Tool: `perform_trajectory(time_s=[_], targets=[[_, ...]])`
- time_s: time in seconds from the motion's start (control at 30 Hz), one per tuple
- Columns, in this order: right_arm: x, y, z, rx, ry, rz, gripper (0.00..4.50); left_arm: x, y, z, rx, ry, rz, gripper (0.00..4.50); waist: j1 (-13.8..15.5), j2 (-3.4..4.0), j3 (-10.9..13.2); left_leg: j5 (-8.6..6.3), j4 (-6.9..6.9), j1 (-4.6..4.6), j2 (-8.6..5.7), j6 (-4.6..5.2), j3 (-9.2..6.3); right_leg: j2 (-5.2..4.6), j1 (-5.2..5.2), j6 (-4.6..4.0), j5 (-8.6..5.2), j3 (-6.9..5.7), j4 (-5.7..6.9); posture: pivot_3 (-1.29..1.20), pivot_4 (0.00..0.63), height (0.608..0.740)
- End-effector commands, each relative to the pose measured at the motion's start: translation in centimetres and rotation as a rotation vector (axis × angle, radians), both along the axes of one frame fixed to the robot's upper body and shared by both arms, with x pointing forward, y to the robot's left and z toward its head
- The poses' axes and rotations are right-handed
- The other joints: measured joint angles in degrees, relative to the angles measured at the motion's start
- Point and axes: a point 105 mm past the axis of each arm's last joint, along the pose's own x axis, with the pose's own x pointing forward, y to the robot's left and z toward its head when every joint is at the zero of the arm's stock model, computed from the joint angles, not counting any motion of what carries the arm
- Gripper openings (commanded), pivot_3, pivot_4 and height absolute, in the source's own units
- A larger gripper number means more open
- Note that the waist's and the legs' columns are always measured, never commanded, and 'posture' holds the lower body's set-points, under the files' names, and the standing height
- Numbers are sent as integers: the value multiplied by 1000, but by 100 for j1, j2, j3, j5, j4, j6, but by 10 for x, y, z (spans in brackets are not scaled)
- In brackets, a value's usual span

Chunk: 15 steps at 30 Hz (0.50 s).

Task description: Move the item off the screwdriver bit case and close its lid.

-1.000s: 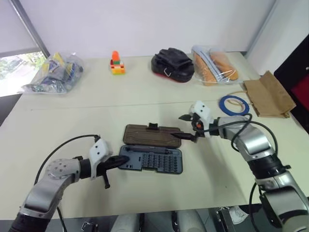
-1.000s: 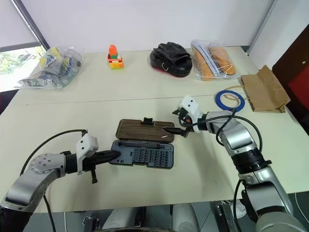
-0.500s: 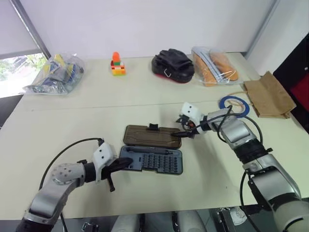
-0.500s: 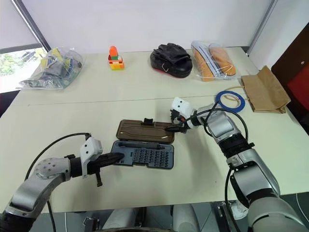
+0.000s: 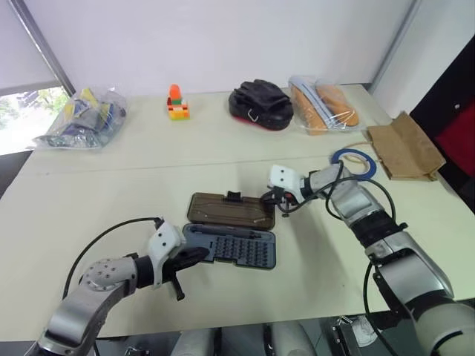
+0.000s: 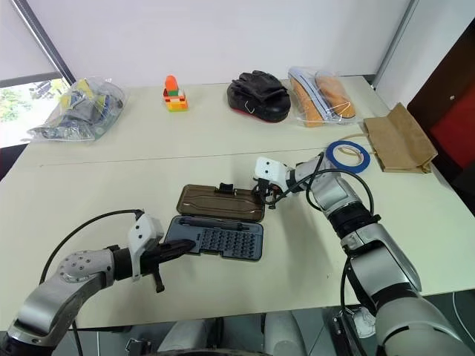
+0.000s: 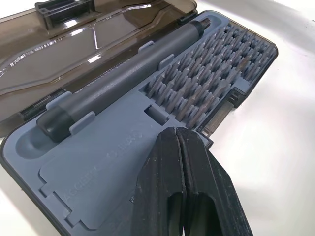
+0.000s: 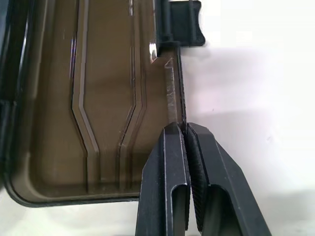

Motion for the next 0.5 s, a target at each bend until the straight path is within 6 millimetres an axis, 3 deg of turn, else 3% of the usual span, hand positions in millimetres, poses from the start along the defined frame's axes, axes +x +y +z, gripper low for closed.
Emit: perform_trajectory(time_s=[0.03,0.1,0.3,0.43,0.5], targets=[[3,-7,40,-24,-253,20,49,3,11,-13,19,41,43,0,21,7,4,1,0,-2,0,-1,0,-1,-2,0,0,0,0,0,150,740],[-4,-10,54,-28,-332,36,49,5,11,-13,8,39,37,0,54,13,8,1,0,-13,-3,-2,1,-4,-12,1,0,0,0,0,150,740],[-21,-15,66,-50,-451,46,49,14,4,3,-71,26,22,0,71,12,11,1,2,-21,-6,-2,0,-10,-11,2,-1,-1,-8,0,150,740],[-25,-14,68,-43,-492,41,49,11,-8,42,-272,57,-36,0,36,2,26,1,1,-30,-3,-2,0,-5,-24,3,0,0,-5,0,150,740],[-24,-13,68,-37,-508,33,49,28,8,87,-410,26,-15,0,45,1,30,4,2,-53,1,-5,-2,-1,-50,4,2,0,-2,0,150,740]])
